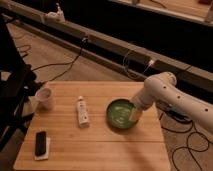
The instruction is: Drag the ceramic bowl in a circle
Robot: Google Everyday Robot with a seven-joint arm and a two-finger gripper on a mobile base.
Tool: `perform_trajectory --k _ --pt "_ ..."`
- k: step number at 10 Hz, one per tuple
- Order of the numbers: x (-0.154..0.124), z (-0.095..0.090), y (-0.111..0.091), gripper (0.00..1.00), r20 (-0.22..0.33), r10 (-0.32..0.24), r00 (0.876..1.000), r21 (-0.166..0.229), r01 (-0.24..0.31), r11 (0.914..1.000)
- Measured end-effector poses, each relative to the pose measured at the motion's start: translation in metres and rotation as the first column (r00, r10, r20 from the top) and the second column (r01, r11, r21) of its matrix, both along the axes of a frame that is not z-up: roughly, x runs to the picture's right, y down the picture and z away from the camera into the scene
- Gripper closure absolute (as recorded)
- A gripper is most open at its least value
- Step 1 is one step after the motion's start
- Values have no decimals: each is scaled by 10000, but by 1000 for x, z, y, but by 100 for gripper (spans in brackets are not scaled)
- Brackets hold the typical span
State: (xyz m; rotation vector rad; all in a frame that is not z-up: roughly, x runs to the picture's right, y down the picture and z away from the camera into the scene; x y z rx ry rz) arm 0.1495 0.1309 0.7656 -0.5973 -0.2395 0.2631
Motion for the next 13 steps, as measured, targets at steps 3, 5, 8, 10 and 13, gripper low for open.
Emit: perform_trajectory --k 3,5,8,10,13 --pt "-9 9 35 31 419 -210 9989 -696 239 9973" --pt "-9 9 36 31 429 -204 9989 -713 235 9972" --pt "-10 10 35 31 446 -181 9988 -706 212 9973" --pt "-17 16 44 31 785 -103 9969 -1008 182 9947" --pt "-28 26 61 31 1391 125 9902 -1538 92 9881"
